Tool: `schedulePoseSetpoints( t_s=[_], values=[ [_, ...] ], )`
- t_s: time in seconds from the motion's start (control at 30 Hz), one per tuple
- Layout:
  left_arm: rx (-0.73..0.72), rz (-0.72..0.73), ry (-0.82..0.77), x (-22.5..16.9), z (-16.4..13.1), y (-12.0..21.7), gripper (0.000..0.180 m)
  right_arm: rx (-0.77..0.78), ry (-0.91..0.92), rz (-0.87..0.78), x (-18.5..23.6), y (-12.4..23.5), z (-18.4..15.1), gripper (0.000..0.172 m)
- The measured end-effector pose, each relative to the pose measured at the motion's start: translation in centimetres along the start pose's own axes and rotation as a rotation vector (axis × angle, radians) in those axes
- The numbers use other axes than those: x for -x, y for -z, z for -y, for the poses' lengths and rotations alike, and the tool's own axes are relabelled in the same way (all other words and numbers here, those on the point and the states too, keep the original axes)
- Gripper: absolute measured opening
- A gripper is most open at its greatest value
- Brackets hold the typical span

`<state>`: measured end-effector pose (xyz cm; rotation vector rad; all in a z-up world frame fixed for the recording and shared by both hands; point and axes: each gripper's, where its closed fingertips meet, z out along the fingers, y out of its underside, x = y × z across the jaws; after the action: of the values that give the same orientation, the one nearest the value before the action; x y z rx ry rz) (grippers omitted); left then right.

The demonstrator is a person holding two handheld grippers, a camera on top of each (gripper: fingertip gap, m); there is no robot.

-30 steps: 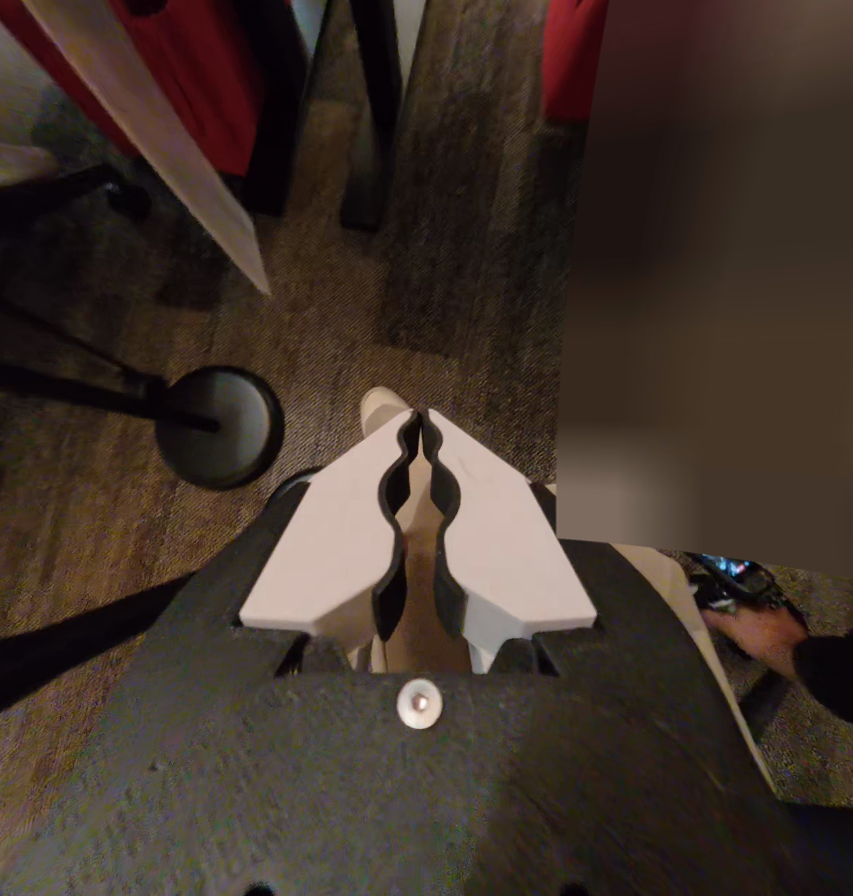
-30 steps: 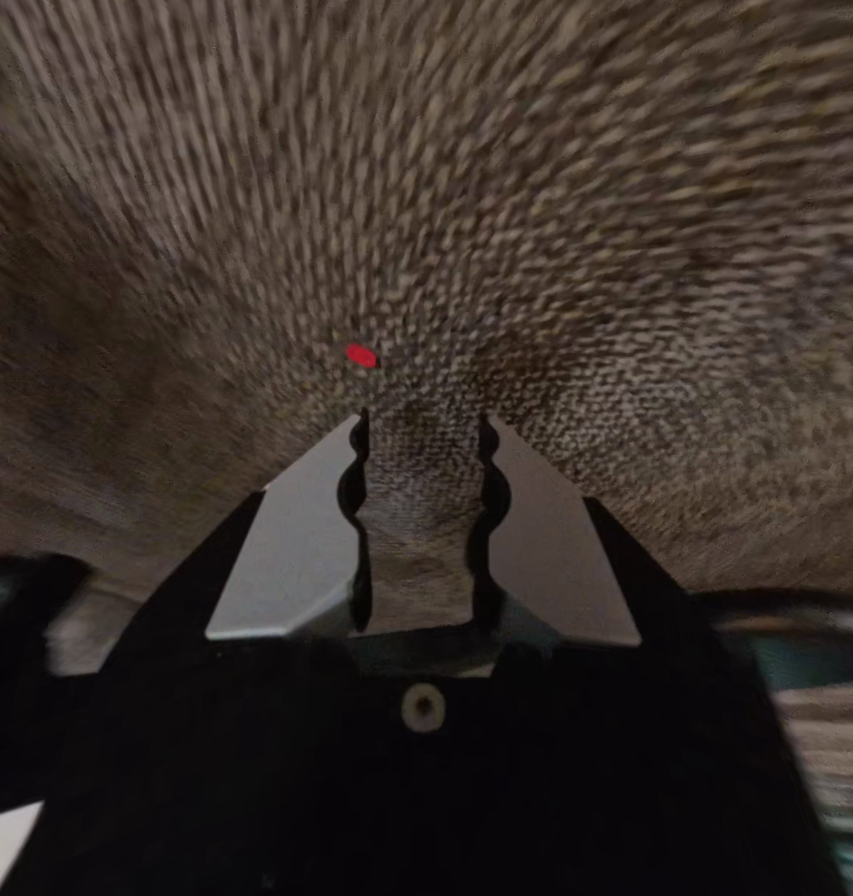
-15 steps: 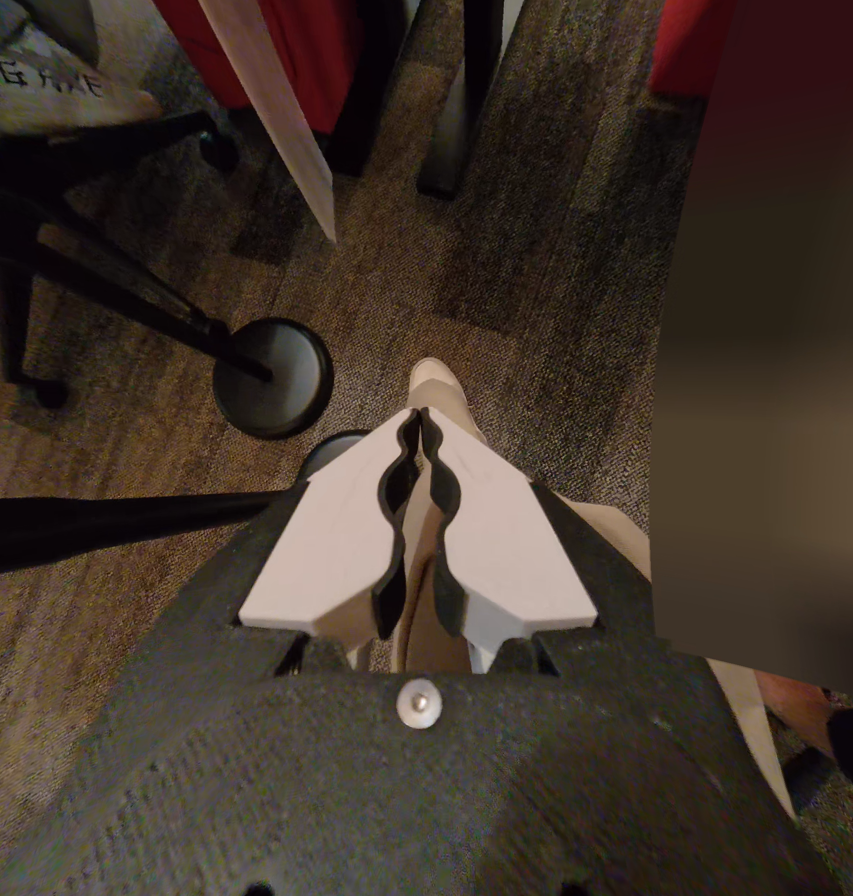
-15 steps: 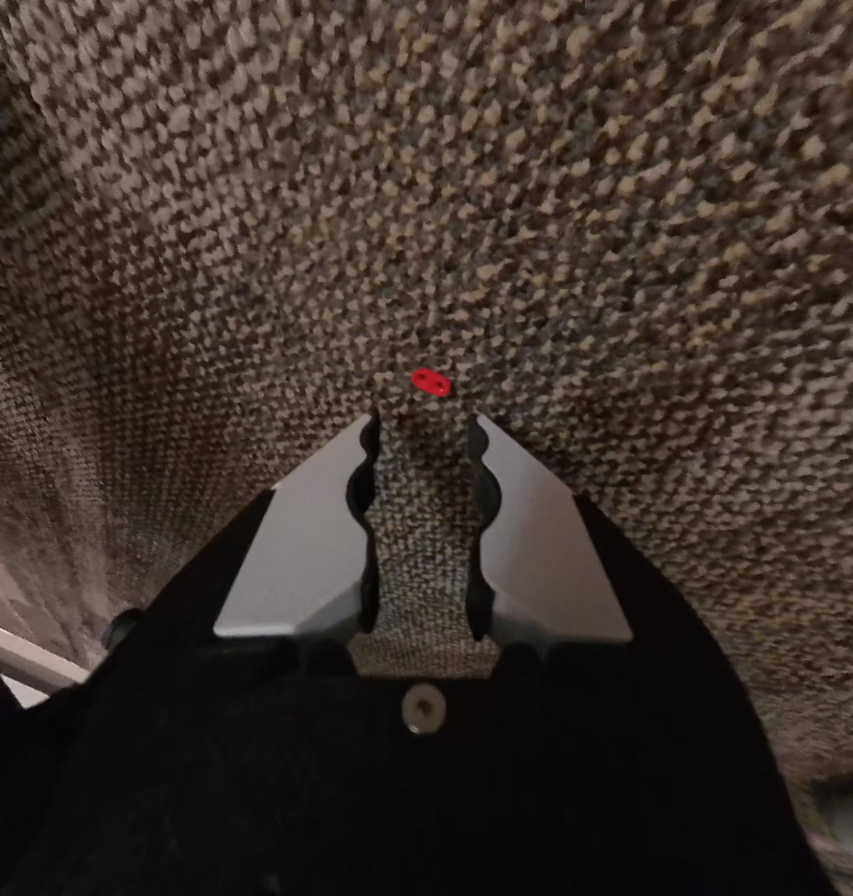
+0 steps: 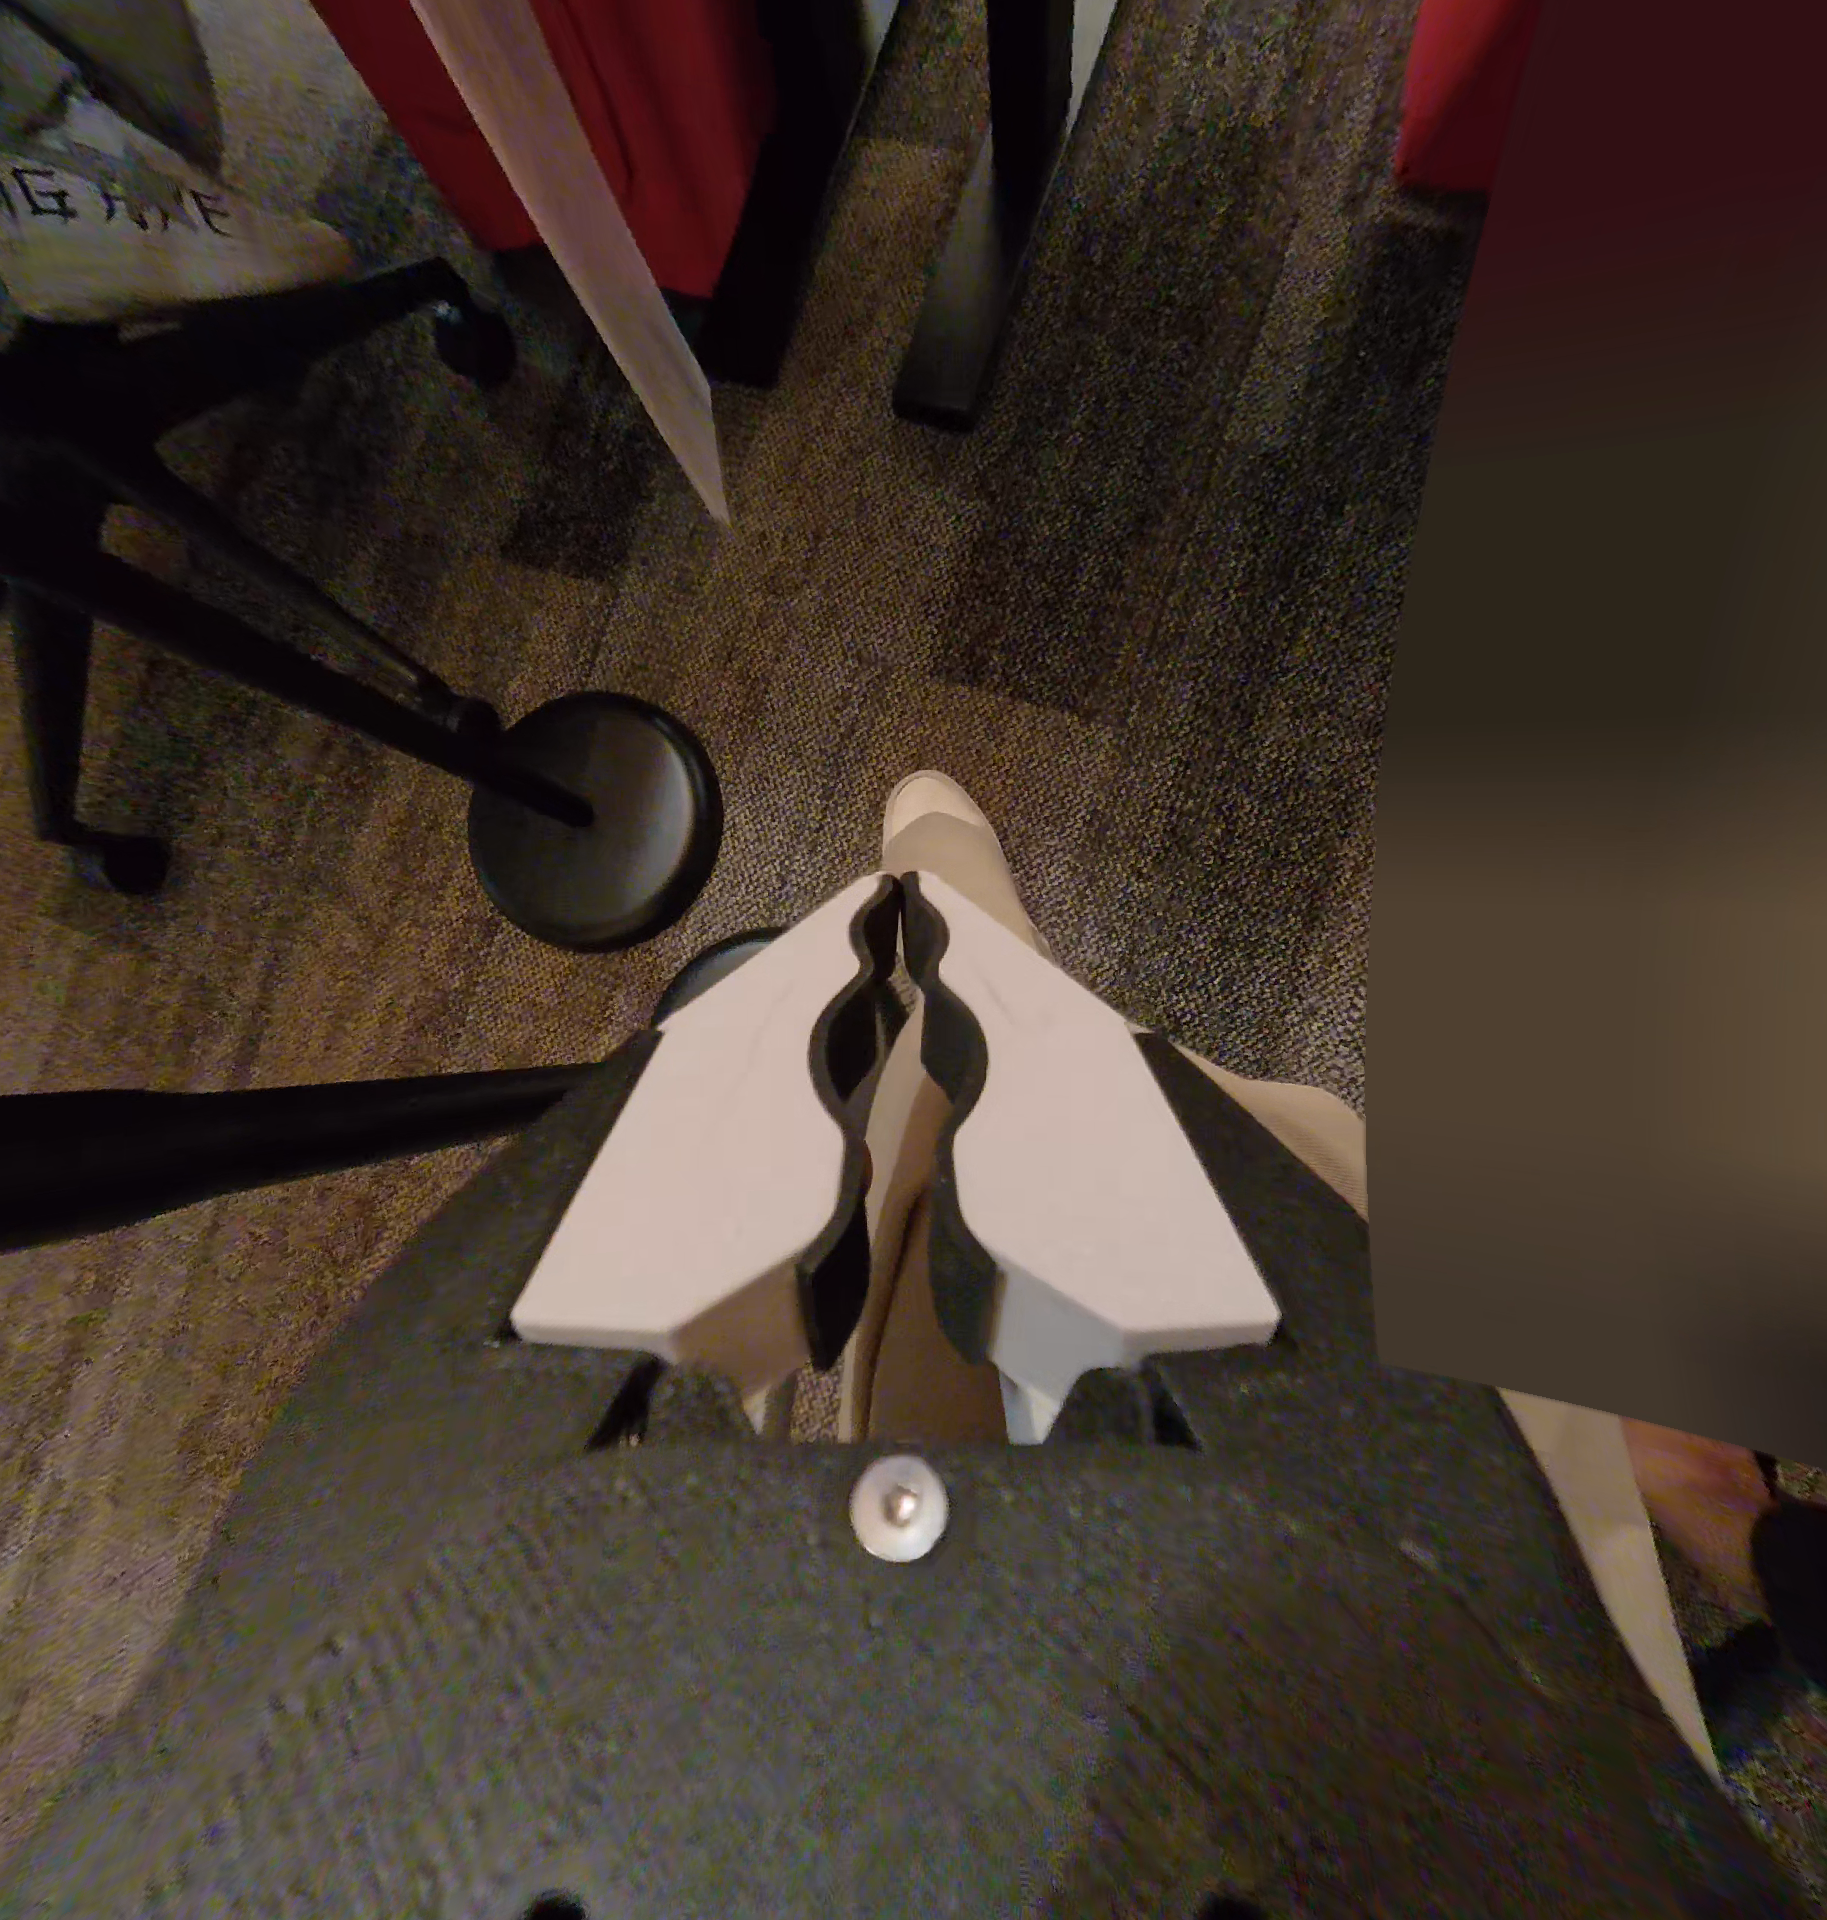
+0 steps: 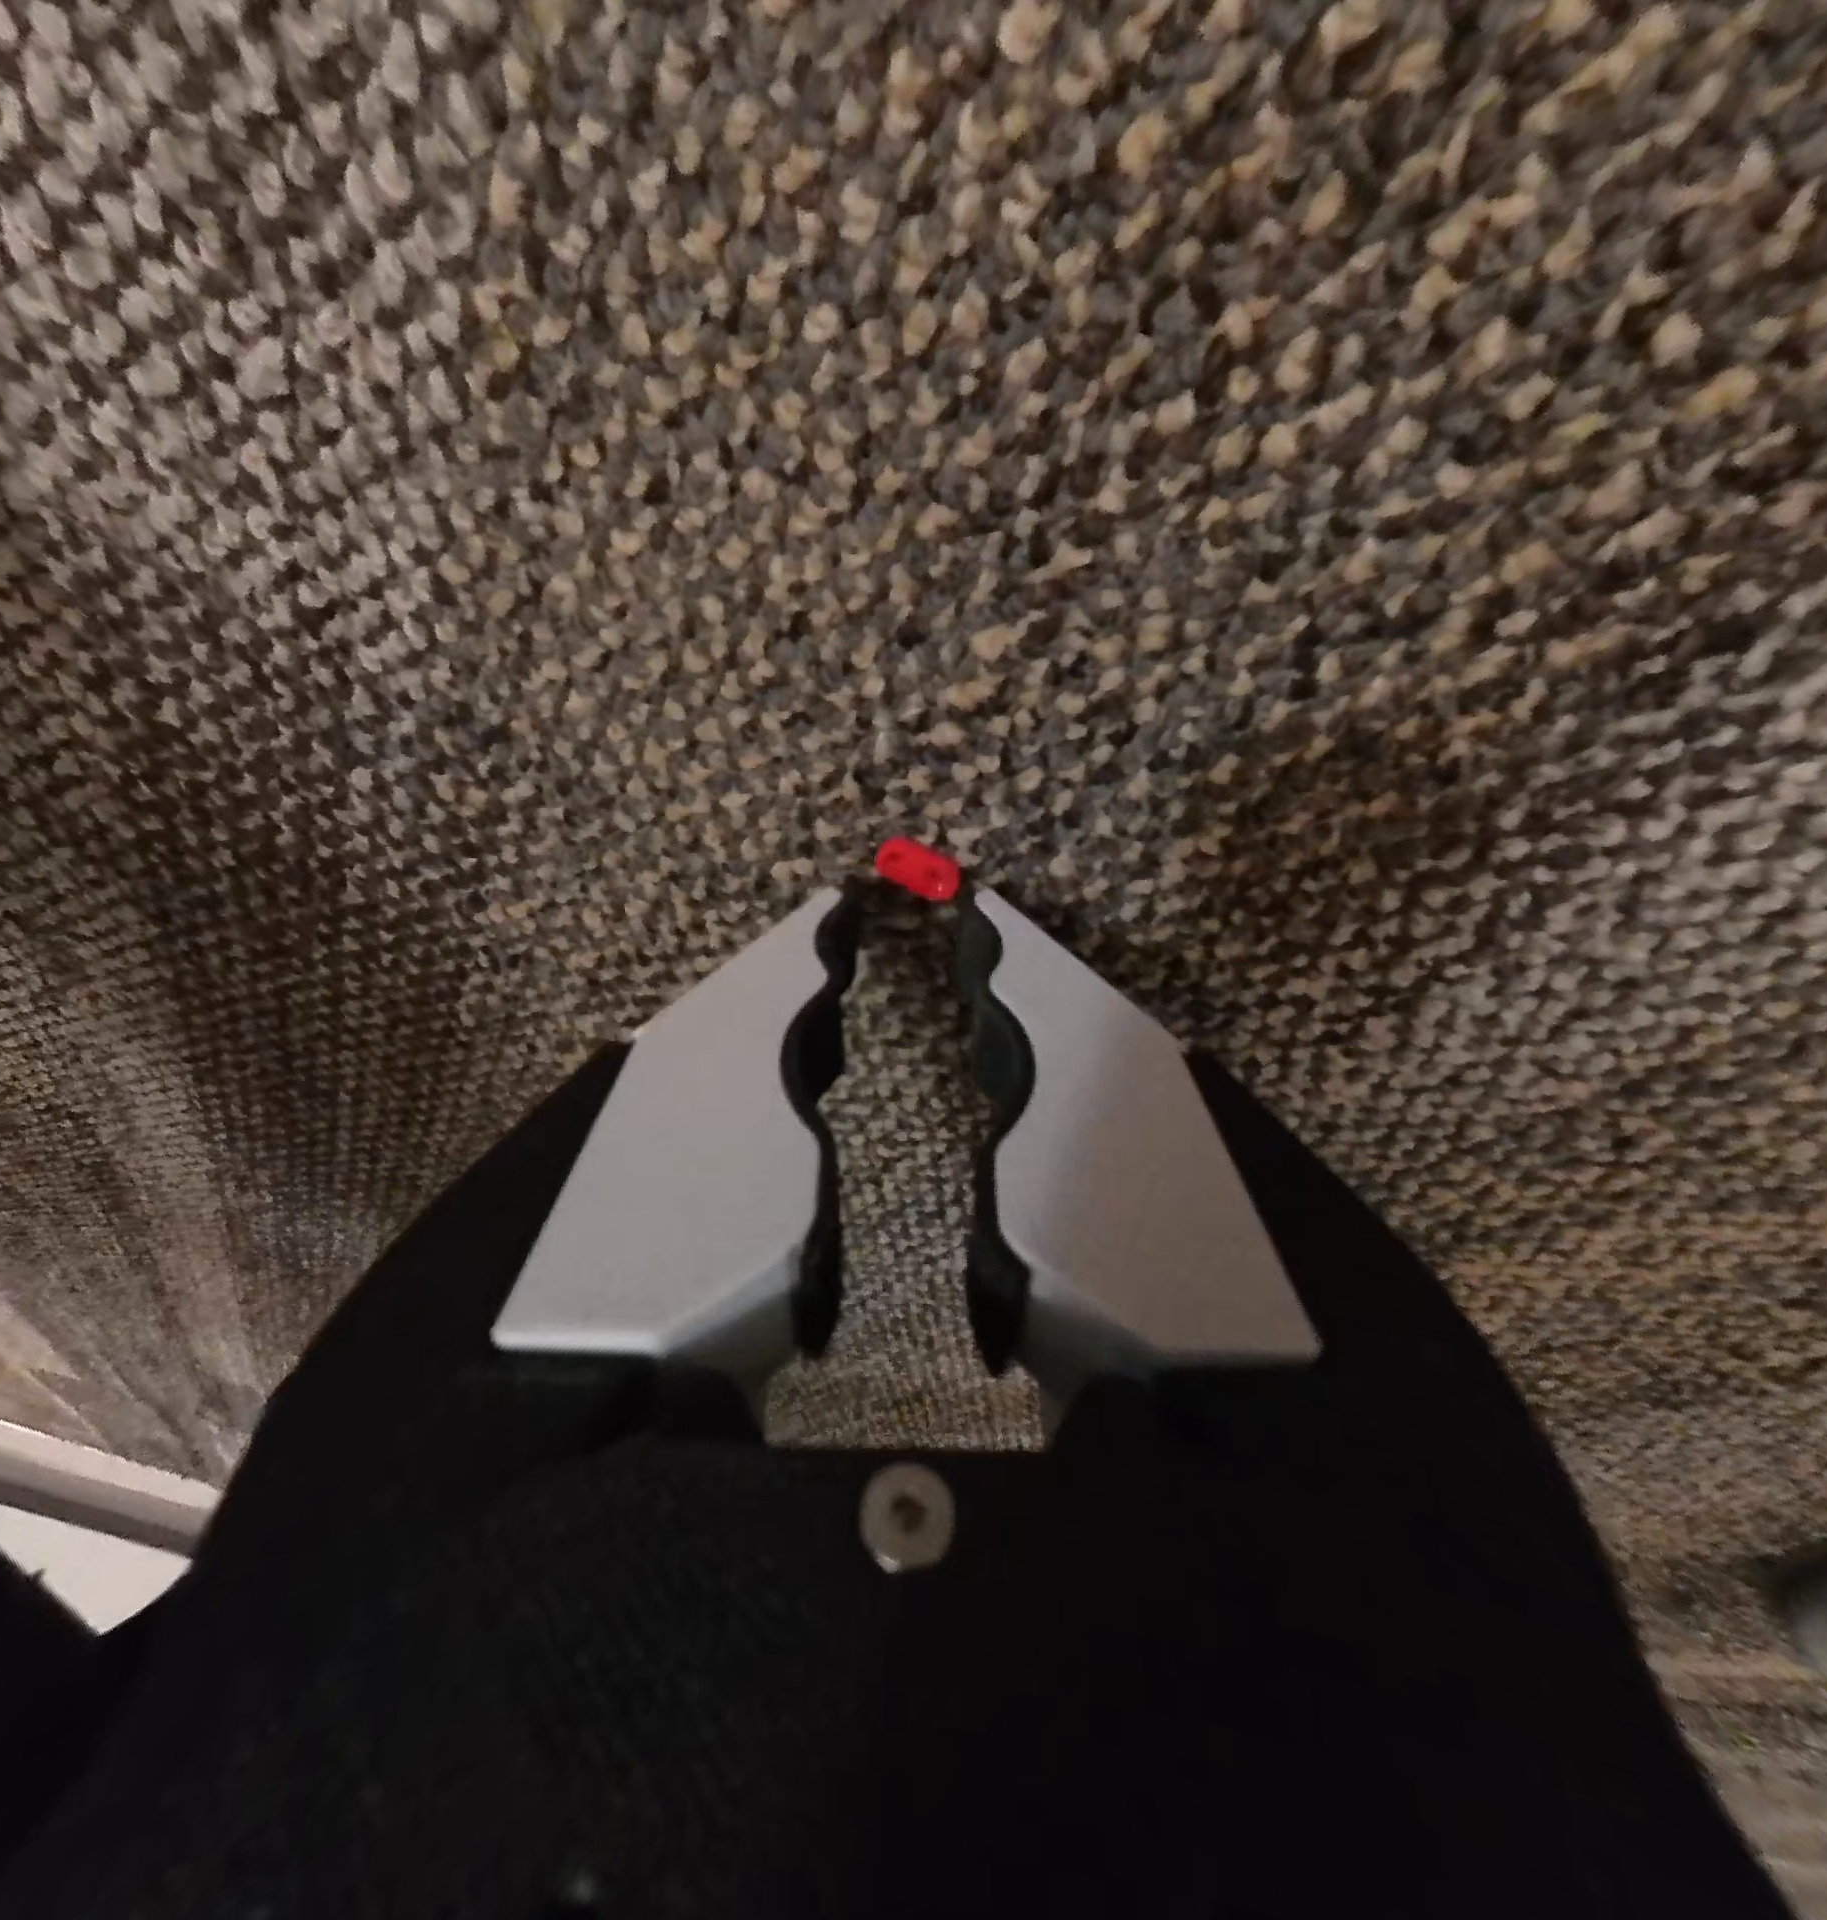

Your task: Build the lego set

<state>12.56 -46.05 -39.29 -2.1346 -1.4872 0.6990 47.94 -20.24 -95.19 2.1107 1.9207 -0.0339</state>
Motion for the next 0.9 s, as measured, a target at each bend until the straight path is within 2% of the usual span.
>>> schedulePoseSetpoints(
  t_s=[0.4, 0.47, 0.63, 0.8, 0.9],
  values=[
    [0.0, 0.0, -0.017, -0.5, 0.2, -0.1, 0.0, 0.003, -0.135, -0.061, -0.2, -0.1, 0.2, 0.011],
    [-0.001, 0.002, -0.026, -0.6, 0.2, -0.1, 0.0, -0.021, -0.158, -0.028, 0.4, 0.2, 0.5, 0.0],
    [0.012, 0.031, -0.078, -1.1, 0.1, 0.1, 0.0, -0.093, -0.256, 0.01, 2.1, 1.6, 1.4, 0.0],
    [0.006, 0.084, -0.153, -1.4, 0.1, 0.1, 0.0, -0.135, -0.266, -0.024, 1.1, 1.9, 2.7, 0.0],
    [0.005, 0.071, -0.134, -1.5, 0.2, 0.1, 0.0, -0.161, -0.167, -0.041, 0.8, 1.8, 4.1, 0.016]
  ],
)
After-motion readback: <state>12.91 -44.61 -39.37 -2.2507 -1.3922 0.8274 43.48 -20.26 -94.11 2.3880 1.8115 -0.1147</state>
